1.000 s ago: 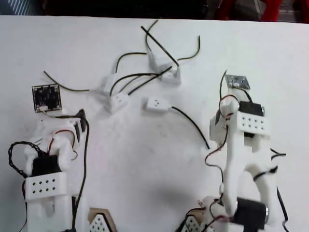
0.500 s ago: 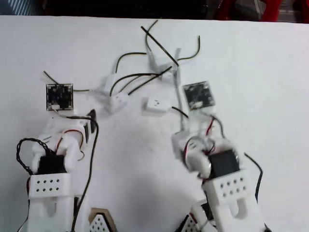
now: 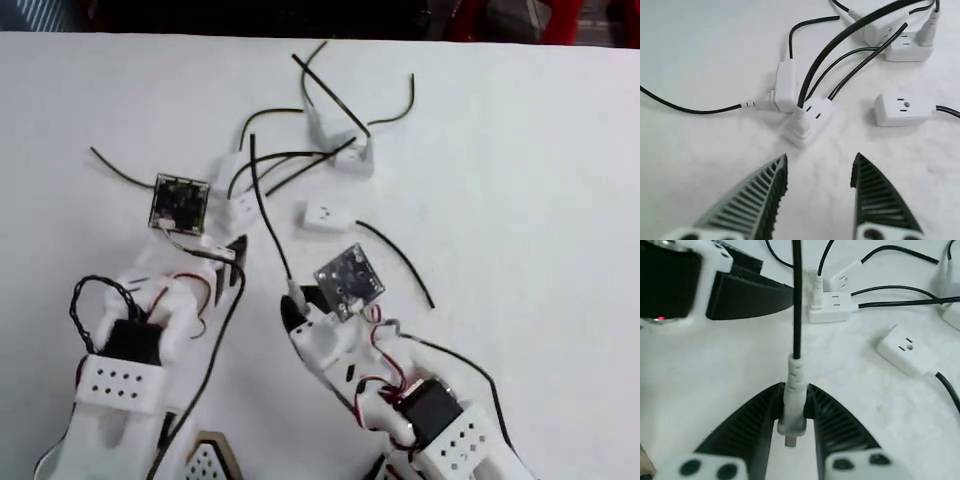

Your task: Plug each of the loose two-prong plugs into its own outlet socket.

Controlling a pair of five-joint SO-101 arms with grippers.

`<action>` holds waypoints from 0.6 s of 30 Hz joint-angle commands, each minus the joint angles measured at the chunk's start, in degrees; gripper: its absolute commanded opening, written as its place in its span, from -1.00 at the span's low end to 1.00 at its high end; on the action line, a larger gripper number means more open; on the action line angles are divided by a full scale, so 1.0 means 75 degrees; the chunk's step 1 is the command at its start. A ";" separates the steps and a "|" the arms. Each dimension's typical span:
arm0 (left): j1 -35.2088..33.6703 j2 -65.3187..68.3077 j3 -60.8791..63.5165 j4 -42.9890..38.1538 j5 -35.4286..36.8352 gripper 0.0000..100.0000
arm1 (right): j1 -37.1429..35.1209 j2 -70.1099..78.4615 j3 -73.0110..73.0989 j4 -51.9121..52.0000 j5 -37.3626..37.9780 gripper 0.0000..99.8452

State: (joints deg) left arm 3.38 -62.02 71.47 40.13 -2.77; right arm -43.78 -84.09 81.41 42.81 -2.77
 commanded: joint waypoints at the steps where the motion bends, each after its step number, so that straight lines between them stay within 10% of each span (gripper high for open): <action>1: 0.0686 -0.0217 -0.0668 0.0059 -0.0082 -0.57 | -0.0041 -0.0451 0.0141 -0.0275 -0.0012 -0.97; 13: 0.3511 -0.0217 -0.1559 0.2086 -0.1114 -0.58 | -0.0018 -0.1999 0.1207 -0.0064 -0.0012 -0.97; 18: 0.3171 -0.0217 -0.1571 0.2227 -0.0985 -0.57 | 0.0006 -0.2397 0.1219 0.0428 -0.0012 -0.97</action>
State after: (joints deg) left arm 28.18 -62.02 61.89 55.52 -10.68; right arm -43.87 -99.91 91.34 45.10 -2.77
